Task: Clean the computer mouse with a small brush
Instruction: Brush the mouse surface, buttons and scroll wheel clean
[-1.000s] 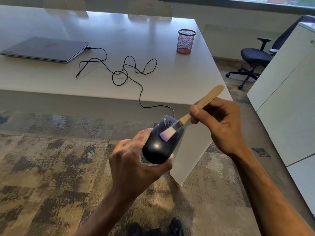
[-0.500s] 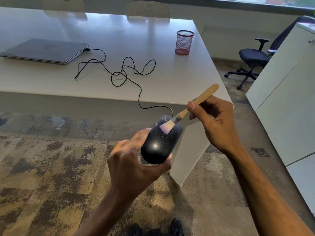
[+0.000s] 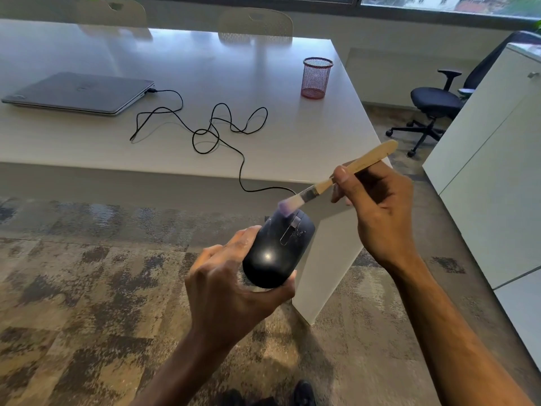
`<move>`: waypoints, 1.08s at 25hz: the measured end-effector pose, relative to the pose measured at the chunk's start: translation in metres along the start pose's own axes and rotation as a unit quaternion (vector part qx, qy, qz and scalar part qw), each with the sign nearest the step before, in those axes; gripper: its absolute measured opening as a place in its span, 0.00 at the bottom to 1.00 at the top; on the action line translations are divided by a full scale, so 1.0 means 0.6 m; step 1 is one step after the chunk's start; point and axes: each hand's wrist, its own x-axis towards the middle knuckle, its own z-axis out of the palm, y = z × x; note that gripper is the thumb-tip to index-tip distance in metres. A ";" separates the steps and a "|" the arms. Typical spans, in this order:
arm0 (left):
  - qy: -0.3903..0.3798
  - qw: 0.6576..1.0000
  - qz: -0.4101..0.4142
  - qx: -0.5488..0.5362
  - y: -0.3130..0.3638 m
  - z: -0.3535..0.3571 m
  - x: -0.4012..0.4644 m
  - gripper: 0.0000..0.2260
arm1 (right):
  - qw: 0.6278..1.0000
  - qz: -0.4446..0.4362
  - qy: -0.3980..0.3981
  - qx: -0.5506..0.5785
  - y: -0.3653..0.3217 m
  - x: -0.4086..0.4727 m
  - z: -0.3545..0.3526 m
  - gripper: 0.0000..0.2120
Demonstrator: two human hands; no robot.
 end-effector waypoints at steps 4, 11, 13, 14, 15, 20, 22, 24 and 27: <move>0.002 1.000 0.001 -0.008 -0.002 0.001 -0.001 0.31 | 0.995 0.010 -0.099 0.009 -0.011 -0.009 0.005 0.04; 0.006 1.000 0.027 -0.014 -0.003 0.003 -0.001 0.30 | 0.999 -0.002 0.031 -0.028 -0.007 -0.005 0.003 0.04; 0.006 0.999 0.034 -0.014 -0.003 0.005 -0.001 0.30 | 1.000 -0.002 -0.016 0.005 -0.006 -0.015 0.007 0.04; 0.006 0.999 0.035 -0.012 -0.003 0.006 -0.001 0.30 | 0.999 0.003 -0.036 -0.003 -0.004 -0.018 0.010 0.04; 0.005 0.999 0.036 -0.010 -0.002 0.007 -0.002 0.31 | 0.999 0.006 -0.036 -0.026 -0.001 -0.019 0.012 0.03; 0.002 1.000 0.028 -0.008 -0.002 0.010 -0.004 0.31 | 0.996 0.000 0.066 -0.053 0.015 -0.007 -0.002 0.06; 0.004 0.999 0.033 -0.009 -0.003 0.012 -0.004 0.30 | 0.999 0.004 0.032 -0.017 0.018 -0.009 -0.009 0.06; 0.004 0.999 0.034 -0.010 -0.003 0.013 -0.003 0.30 | 0.998 0.016 0.010 -0.059 0.021 -0.010 -0.011 0.05; 0.004 0.999 0.035 -0.009 -0.003 0.014 -0.001 0.30 | 0.994 0.014 0.058 -0.088 0.023 -0.009 -0.013 0.04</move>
